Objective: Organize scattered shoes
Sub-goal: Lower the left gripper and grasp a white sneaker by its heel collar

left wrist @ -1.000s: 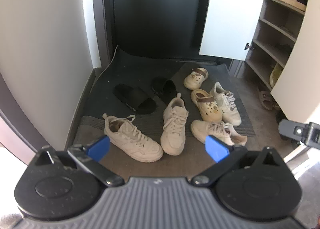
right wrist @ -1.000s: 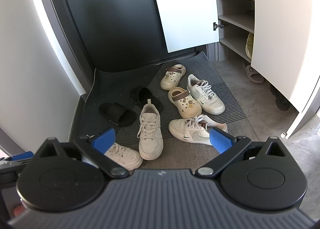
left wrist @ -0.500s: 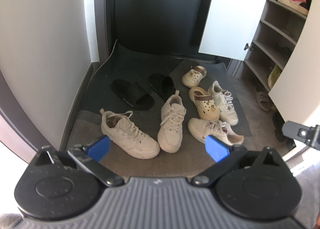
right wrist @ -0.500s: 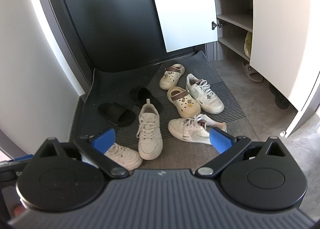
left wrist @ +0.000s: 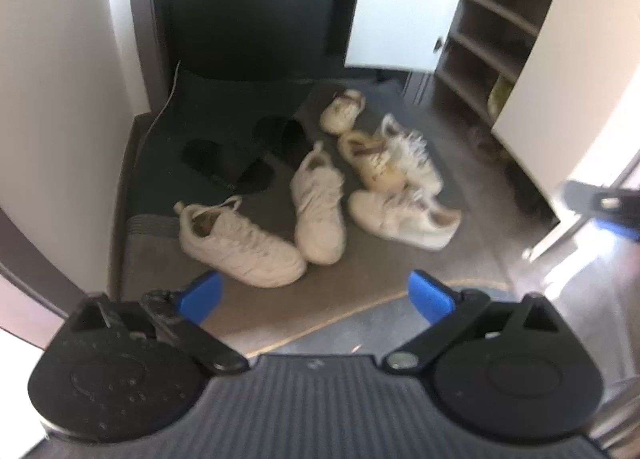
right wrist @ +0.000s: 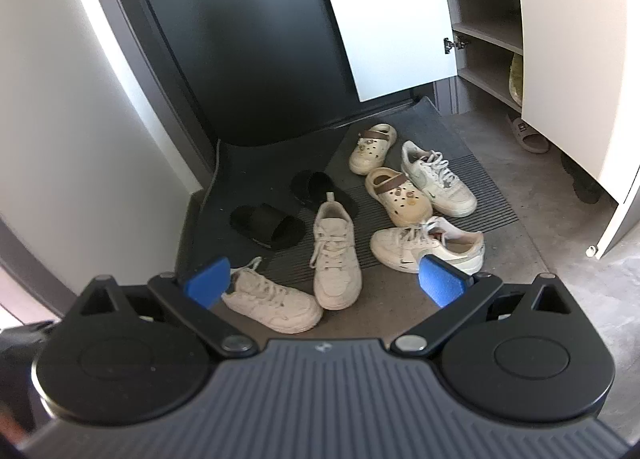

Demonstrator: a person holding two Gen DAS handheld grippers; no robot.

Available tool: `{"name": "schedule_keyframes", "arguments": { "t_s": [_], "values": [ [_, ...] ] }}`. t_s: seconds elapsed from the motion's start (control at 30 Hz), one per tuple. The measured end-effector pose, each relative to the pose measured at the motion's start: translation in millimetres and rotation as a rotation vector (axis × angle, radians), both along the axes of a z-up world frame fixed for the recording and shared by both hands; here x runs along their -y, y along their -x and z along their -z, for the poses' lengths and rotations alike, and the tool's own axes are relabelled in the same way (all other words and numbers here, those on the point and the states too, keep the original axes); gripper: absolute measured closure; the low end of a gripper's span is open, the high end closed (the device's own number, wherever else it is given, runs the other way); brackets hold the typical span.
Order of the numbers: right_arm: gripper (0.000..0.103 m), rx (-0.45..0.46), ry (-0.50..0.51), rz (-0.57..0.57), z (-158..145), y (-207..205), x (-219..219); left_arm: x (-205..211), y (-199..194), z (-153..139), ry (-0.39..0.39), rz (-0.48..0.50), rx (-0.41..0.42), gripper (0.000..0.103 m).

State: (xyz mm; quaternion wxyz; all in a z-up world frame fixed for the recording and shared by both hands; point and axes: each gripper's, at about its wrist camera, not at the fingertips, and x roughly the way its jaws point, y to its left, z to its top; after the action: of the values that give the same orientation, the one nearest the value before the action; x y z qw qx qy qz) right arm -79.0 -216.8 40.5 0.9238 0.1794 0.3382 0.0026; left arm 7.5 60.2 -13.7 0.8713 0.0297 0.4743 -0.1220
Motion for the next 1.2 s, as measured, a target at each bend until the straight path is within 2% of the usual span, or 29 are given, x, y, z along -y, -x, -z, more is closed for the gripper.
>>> {"name": "schedule_keyframes", "arguments": {
  "t_s": [0.07, 0.17, 0.2, 0.3, 0.37, 0.5, 0.6, 0.67, 0.7, 0.8, 0.87, 1.07, 1.2],
  "values": [
    [0.0, 0.016, -0.009, 0.003, -3.1, 6.2, -4.7, -11.2, -14.1, 7.6, -0.015, 0.016, -0.025, 0.002],
    [0.0, 0.037, -0.004, 0.01, -7.2, 14.4, -11.3, -29.1, -60.1, 34.3, -0.048, 0.033, -0.051, 0.006],
    [0.0, 0.041, 0.002, 0.013, -8.0, 16.7, -13.4, -31.5, -73.0, 42.8, -0.038, 0.045, -0.048, 0.013],
    [0.0, 0.034, 0.011, 0.031, -6.1, 20.1, -14.5, -35.1, -109.7, 67.8, -0.024, 0.099, -0.028, 0.015],
    [0.0, 0.023, 0.018, 0.043, -4.0, 20.3, -12.5, -37.0, -140.1, 97.2, -0.029, 0.144, 0.037, 0.016],
    [0.0, -0.035, 0.019, 0.087, 7.9, 13.6, -2.9, -37.9, -184.2, 156.0, -0.016, 0.19, 0.071, 0.026],
    [0.0, -0.084, 0.01, 0.117, 17.6, 5.9, 1.3, -40.4, -212.5, 200.8, -0.032, 0.216, 0.04, 0.039],
    [0.0, -0.101, 0.0, 0.122, 21.6, 2.5, 3.4, -44.2, -224.1, 218.0, -0.019, 0.218, 0.016, 0.039],
    [0.0, -0.108, -0.002, 0.123, 23.8, 0.3, 4.3, -51.0, -235.7, 238.8, 0.008, 0.215, 0.007, 0.041],
    [0.0, -0.139, 0.02, 0.119, 33.1, -9.1, 6.4, -62.0, -250.5, 270.6, 0.016, 0.202, -0.009, 0.05],
    [0.0, -0.172, 0.042, 0.114, 40.4, -14.7, 8.2, -63.3, -255.8, 286.5, -0.012, 0.244, -0.024, 0.051],
    [0.0, -0.238, -0.019, 0.098, 55.6, -24.7, 16.6, -67.4, -265.3, 312.1, -0.009, 0.28, -0.09, 0.053],
    [0.0, -0.258, -0.046, 0.088, 59.8, -27.2, 16.9, -65.7, -273.8, 323.0, 0.019, 0.315, -0.102, 0.054]
  ]
}}
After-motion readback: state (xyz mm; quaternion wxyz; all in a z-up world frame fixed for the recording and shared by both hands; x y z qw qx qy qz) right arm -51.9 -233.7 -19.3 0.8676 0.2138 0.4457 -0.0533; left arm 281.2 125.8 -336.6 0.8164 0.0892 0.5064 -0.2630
